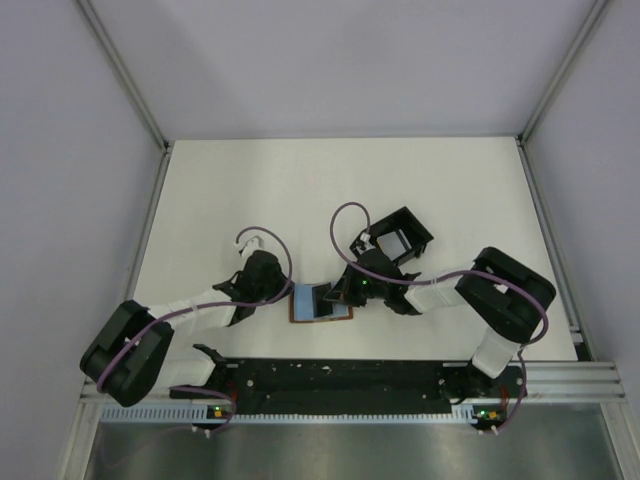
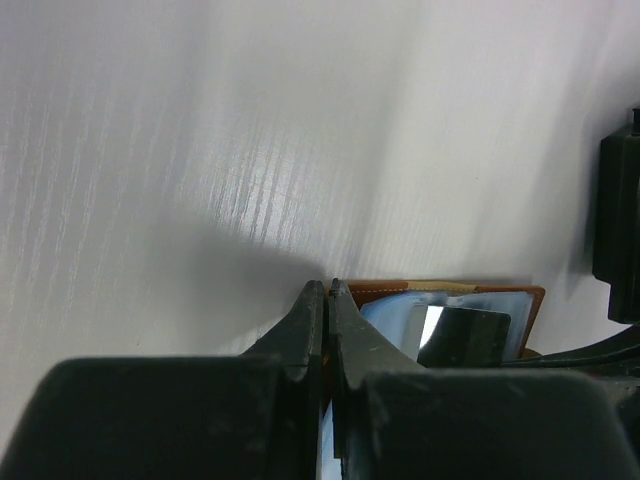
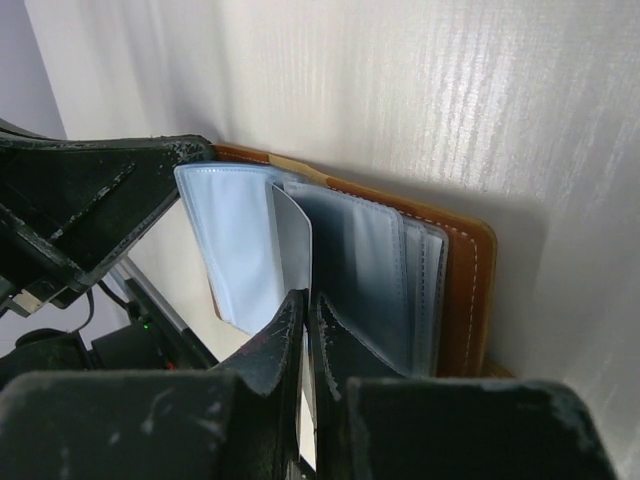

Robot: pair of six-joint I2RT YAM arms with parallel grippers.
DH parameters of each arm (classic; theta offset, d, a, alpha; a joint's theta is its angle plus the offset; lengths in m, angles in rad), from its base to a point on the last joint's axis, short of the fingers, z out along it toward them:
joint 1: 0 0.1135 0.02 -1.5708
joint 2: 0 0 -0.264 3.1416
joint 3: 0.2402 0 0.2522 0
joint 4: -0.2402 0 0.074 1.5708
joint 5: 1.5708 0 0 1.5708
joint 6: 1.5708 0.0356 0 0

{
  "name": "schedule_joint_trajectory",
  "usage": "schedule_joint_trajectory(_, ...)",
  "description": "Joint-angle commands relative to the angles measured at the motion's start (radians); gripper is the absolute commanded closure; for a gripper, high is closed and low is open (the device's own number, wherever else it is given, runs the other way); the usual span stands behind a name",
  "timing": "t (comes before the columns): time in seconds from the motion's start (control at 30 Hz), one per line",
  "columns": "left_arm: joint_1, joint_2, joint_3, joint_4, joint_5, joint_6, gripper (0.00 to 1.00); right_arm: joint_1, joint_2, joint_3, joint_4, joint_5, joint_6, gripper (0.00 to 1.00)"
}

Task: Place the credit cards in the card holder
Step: Insert the credit card into the card holder.

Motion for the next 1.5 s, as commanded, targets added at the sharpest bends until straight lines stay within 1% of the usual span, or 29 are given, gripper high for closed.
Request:
schedule_joint_trajectory(0.0, -0.004, 0.003, -0.041, -0.066, 0.003, -0.004, 1.00, 0.019, 0.057, 0.009, 0.016, -0.003, 0.016, 1.00)
schedule_joint_trajectory(0.17, -0.003, 0.003, -0.054, -0.053, 0.010, -0.021, 1.00, 0.035, 0.065, 0.013, 0.030, 0.004, 0.033, 1.00)
schedule_joint_trajectory(0.37, -0.003, -0.001, -0.057, -0.051, 0.010, -0.025, 1.00, 0.073, 0.074, 0.038, -0.012, -0.005, 0.013, 1.00)
schedule_joint_trajectory(0.47, -0.003, -0.007, -0.057, -0.059, -0.001, -0.028, 1.00, 0.069, 0.036, 0.041, -0.084, 0.055, -0.026, 0.91)
schedule_joint_trajectory(0.53, -0.003, -0.012, -0.057, -0.065, -0.004, -0.027, 1.00, 0.065, -0.006, 0.062, -0.180, 0.113, -0.074, 0.83)
schedule_joint_trajectory(0.67, -0.004, -0.018, -0.052, -0.077, -0.010, -0.021, 1.00, 0.065, -0.082, 0.096, -0.298, 0.213, -0.152, 0.56)
schedule_joint_trajectory(0.7, -0.003, -0.020, -0.049, -0.077, -0.013, -0.016, 1.00, 0.065, -0.093, 0.102, -0.309, 0.216, -0.166, 0.54)
schedule_joint_trajectory(0.77, -0.003, -0.018, -0.045, -0.079, -0.015, -0.013, 1.00, 0.065, -0.102, 0.115, -0.326, 0.218, -0.191, 0.53)
schedule_joint_trajectory(0.9, -0.003, -0.017, -0.041, -0.073, -0.007, -0.010, 1.00, 0.067, -0.072, 0.130, -0.290, 0.140, -0.212, 0.55)
schedule_joint_trajectory(1.23, -0.004, -0.017, -0.041, -0.068, -0.001, -0.010, 1.00, 0.073, 0.002, 0.170, -0.220, 0.015, -0.227, 0.60)
schedule_joint_trajectory(1.47, -0.004, -0.017, -0.041, -0.066, 0.000, -0.009, 1.00, 0.091, 0.032, 0.254, -0.269, -0.023, -0.251, 0.60)
